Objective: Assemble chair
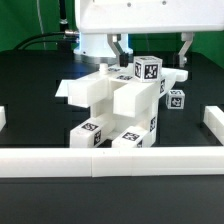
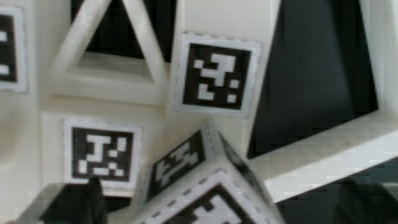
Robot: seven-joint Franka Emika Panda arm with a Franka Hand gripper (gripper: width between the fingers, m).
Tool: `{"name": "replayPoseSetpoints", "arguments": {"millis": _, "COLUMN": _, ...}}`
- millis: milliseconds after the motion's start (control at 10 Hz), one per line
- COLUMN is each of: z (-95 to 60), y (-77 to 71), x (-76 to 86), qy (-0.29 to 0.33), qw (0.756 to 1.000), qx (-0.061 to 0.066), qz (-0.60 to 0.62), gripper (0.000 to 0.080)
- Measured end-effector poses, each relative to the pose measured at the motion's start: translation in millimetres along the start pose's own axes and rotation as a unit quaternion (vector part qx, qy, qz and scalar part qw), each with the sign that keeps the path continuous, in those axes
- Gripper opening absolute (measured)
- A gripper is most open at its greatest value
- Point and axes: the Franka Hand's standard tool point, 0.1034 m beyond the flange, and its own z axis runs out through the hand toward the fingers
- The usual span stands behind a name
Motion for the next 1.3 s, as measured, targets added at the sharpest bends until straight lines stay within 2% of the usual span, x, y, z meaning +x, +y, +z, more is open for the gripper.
{"name": "replayPoseSetpoints", "arguments": {"millis": 300, "z": 3.0, "y": 3.4, "x": -4.0, "qy": 0.004, "qw": 0.986, "qx": -0.008, "qz": -0.169, "gripper": 0.0649}}
{"name": "replayPoseSetpoints", "arguments": {"millis": 500, "z": 4.6, "y": 10.2, "x": -4.6, "qy": 0.003, "qw": 0.972, "qx": -0.010, "qz": -0.235, "gripper": 0.0649}}
{"name": "replayPoseSetpoints", "arguments": {"millis": 700, "z": 4.8, "y": 11.1, "x": -4.5, "qy": 0.003, "qw": 0.971, "qx": -0.010, "qz": -0.239, "gripper": 0.0621}}
{"name": "replayPoseSetpoints", "arguments": {"millis": 900, "z": 4.9, "y": 11.1, "x": -4.5, "qy": 0.003, "qw": 0.971, "qx": -0.010, "qz": -0.239, "gripper": 0.0283}}
{"name": "replayPoseSetpoints", "arguments": {"millis": 1300, "z": 5.5, "y": 11.7, "x": -4.7, "qy": 0.002, "qw": 0.985, "qx": -0.009, "qz": -0.170, "gripper": 0.0284}}
